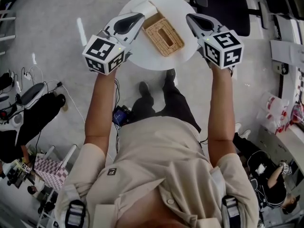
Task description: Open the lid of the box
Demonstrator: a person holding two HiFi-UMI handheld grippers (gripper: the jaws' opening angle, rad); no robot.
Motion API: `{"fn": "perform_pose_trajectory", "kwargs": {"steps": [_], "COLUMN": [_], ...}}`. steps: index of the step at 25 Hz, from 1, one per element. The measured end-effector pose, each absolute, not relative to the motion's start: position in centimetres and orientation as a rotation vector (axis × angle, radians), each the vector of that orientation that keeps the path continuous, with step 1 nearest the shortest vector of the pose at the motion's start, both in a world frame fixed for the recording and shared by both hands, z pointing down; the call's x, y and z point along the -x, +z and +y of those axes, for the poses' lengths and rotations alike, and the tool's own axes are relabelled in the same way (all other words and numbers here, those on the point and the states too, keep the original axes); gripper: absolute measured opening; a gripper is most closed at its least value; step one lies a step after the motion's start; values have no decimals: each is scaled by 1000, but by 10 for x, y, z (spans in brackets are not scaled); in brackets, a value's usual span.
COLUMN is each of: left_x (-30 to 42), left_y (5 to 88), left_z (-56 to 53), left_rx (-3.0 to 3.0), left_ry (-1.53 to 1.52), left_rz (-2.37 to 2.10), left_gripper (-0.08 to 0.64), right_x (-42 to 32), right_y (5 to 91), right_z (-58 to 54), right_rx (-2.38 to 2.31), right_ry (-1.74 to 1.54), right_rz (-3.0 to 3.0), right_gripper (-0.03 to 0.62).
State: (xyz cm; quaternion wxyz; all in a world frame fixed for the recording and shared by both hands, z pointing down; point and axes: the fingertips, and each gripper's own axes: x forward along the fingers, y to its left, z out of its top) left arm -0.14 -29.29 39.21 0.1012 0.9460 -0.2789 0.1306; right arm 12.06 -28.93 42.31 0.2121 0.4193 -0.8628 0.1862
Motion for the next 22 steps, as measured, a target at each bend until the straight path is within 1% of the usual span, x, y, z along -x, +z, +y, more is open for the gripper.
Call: {"fn": "perform_pose_trajectory", "kwargs": {"steps": [8, 22], "left_x": [-8, -1], "left_y": [436, 506], "left_z": [-305, -317], "left_rx": [-2737, -2639], "left_ry": [412, 472], "left_rz": [-815, -801], "left_gripper": [15, 15], "right_x": [-130, -117], "right_y": [473, 550], "right_z": [-299, -311], "right_rx": [-1135, -1052], "right_ry": [594, 715], "right_rz": [-2358, -2314], "right_gripper": [-8, -6]}}
